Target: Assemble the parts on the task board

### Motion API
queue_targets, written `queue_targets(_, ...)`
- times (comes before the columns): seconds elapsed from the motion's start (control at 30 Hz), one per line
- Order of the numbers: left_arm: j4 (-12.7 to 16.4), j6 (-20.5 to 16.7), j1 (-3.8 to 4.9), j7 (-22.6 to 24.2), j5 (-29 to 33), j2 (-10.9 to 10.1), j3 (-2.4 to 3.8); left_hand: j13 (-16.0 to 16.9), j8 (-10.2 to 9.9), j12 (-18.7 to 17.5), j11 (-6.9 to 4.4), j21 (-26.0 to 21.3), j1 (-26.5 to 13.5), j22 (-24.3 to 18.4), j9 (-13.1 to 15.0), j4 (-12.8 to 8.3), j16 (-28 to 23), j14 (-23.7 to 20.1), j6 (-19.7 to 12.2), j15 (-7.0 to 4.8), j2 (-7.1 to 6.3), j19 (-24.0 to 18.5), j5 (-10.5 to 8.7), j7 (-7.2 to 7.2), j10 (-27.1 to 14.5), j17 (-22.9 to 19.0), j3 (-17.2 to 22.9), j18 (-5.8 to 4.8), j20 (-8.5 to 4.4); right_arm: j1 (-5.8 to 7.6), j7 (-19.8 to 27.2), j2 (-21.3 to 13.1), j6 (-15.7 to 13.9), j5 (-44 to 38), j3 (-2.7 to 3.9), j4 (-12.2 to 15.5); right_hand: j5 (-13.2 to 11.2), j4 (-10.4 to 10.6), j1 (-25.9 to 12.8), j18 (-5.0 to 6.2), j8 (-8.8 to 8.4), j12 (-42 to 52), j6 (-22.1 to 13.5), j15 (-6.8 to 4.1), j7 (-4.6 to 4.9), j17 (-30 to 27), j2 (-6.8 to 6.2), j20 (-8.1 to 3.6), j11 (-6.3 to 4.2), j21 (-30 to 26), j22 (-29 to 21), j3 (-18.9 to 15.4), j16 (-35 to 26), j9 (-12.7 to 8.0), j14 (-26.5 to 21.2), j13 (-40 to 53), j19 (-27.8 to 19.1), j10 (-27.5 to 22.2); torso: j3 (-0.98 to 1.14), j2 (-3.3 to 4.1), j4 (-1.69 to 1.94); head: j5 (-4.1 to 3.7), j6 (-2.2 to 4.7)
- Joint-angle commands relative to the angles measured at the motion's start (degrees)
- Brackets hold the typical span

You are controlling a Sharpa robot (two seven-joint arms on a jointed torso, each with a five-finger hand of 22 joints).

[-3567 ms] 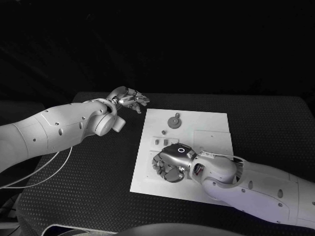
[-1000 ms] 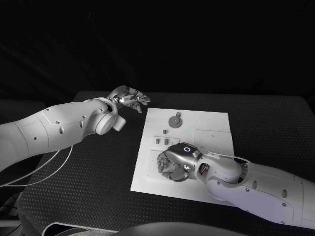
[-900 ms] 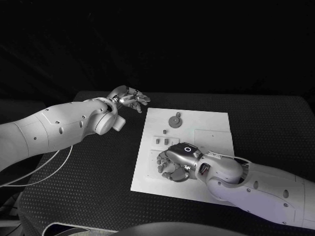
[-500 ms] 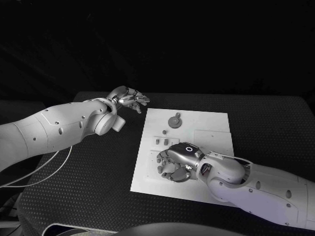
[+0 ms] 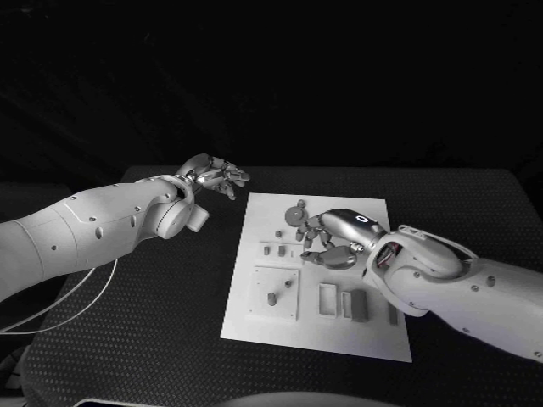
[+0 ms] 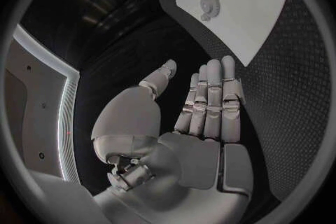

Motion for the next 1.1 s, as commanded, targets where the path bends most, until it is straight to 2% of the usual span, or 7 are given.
queue_targets(0.03, -0.4, 0.2, 0.07, 1.1, 0.6, 0.1, 0.02, 0.1, 0.2, 0.0, -0.12, -0.3, -0.3, 0.0, -0.1, -0.1, -0.2, 0.4, -0.2, 0.05, -0.04, 0.5, 0.19, 0.16, -0.4, 0.1, -0.4, 0.63, -0.01, 1.09, -4.6, -1.8, 7.7, 11.8, 0.22, -0.3, 0.1, 0.3, -0.7, 0.84, 0.83, 2.5, 1.0, -1.33, -0.62, -0.7, 0.37, 0.05, -1.10, -0.5, 0.7, -0.9, -0.6, 0.7, 0.4, 3.1, -0.3, 2.3, 0.10, -0.47, -0.36, -0.44, 1.01)
queue_targets(0.13, -1.1, 0.5, 0.02, 1.4, 0.8, 0.5, 0.01, 0.1, 0.2, 0.0, -0.12, -0.3, -0.3, 0.0, -0.1, -0.1, -0.2, 0.4, -0.1, 0.04, -0.02, 0.5, 0.19, 0.15, -0.3, 0.1, -0.4, 0.63, 0.00, 2.62, -6.2, -4.5, 11.2, 15.2, 0.22, -1.0, 0.3, 2.1, -3.4, 0.84, 1.75, 16.0, 2.6, -3.44, -2.02, 1.9, -0.58, -0.55, -3.56, 0.4, 1.3, -4.6, 4.4, 2.1, 0.6, 22.6, 0.5, 0.9, 0.12, -0.74, -0.82, -0.64, 1.77)
queue_targets(0.27, -0.9, 1.4, -0.13, 2.2, 1.0, 0.5, 0.01, 0.1, 0.3, 0.1, -0.13, -0.3, -0.4, 0.0, -0.1, 0.0, -0.2, 0.4, -0.1, 0.04, 0.01, 0.5, 0.19, 0.14, -0.3, 0.1, -0.4, 0.62, 0.01, 3.79, -8.2, -7.1, 24.0, 18.2, 0.22, -1.0, 0.2, 5.2, -4.7, 0.84, 2.95, 29.5, 4.5, -4.33, -3.51, 5.8, -1.00, -1.91, -4.37, 3.2, 1.3, -4.7, 11.4, 4.5, 1.6, 36.1, 2.6, -2.2, 0.11, -1.04, -1.15, -0.88, 2.23)
queue_targets(0.37, -0.3, 1.5, -0.31, 3.0, 1.0, -0.1, 0.01, 0.1, 0.2, 0.1, -0.14, -0.3, -0.4, 0.0, -0.1, 0.0, -0.2, 0.4, -0.2, 0.04, 0.04, 0.5, 0.19, 0.16, -0.3, 0.2, -0.5, 0.62, 0.01, 4.12, -10.1, -8.6, 26.6, 18.1, 0.20, -0.5, 0.1, 6.7, -5.2, 0.84, 3.51, 36.4, 5.1, -5.16, -4.20, 7.4, -0.89, -3.27, -5.23, 5.0, 1.3, -4.7, 14.3, 6.3, 3.5, 40.9, 4.6, -1.7, 0.24, -1.22, -1.44, -1.26, 2.54)
queue_targets(0.53, 0.2, 1.4, -0.35, 3.4, 1.6, -0.5, 0.01, 0.2, 0.2, 0.1, -0.15, -0.4, -0.6, 0.0, -0.1, 0.1, -0.3, 0.3, -0.2, 0.04, 0.00, 0.4, 0.18, 0.17, -0.2, 0.2, -0.5, 0.60, 0.02, 4.12, -14.0, -10.6, 27.3, 16.0, 0.18, 1.3, 0.0, 6.9, -7.1, 0.84, 4.22, 42.9, 6.0, -5.90, -4.91, 11.7, 1.80, -4.70, -5.93, 6.9, 1.3, -5.6, 17.8, 8.6, 6.2, 44.7, 6.3, -1.0, 0.15, -1.60, -1.62, -2.59, 2.26)
queue_targets(0.73, 1.3, 1.4, -0.36, 3.4, 1.8, -0.9, 0.00, 0.2, 0.2, 0.1, -0.16, -0.4, -0.6, 0.0, -0.1, 0.1, -0.3, 0.3, -0.2, 0.03, -0.02, 0.4, 0.19, 0.18, -0.2, 0.2, -0.6, 0.60, 0.02, 4.12, -20.8, -11.7, 30.1, 18.5, -0.41, 3.0, 0.1, 10.9, -14.0, 0.84, 3.82, 45.6, 6.4, -6.12, -5.17, 16.1, 1.59, -5.41, -6.21, 7.4, 1.1, -6.8, 19.0, 9.5, 9.6, 45.8, 7.0, -0.6, -0.06, -2.31, -1.75, -3.15, 1.26)
queue_targets(1.1, 1.6, 1.7, -0.82, 3.4, 2.1, -0.2, -0.12, 0.2, 0.3, 0.2, -0.16, -0.4, -0.8, 0.0, -0.1, 0.1, -0.4, 0.3, -0.3, 0.03, 0.00, 0.4, 0.19, 0.18, -0.1, 0.2, -0.7, 0.58, 0.03, 4.10, -25.3, -10.3, 29.0, 17.4, -4.08, 4.0, 0.1, 13.8, -19.4, 0.84, 3.29, 47.4, 7.5, -6.51, -5.59, 18.7, 0.73, -6.22, -6.64, 7.6, 1.1, -6.1, 19.6, 10.4, 11.1, 46.3, 6.9, -0.6, -0.58, -3.49, -2.54, -1.69, -0.28)
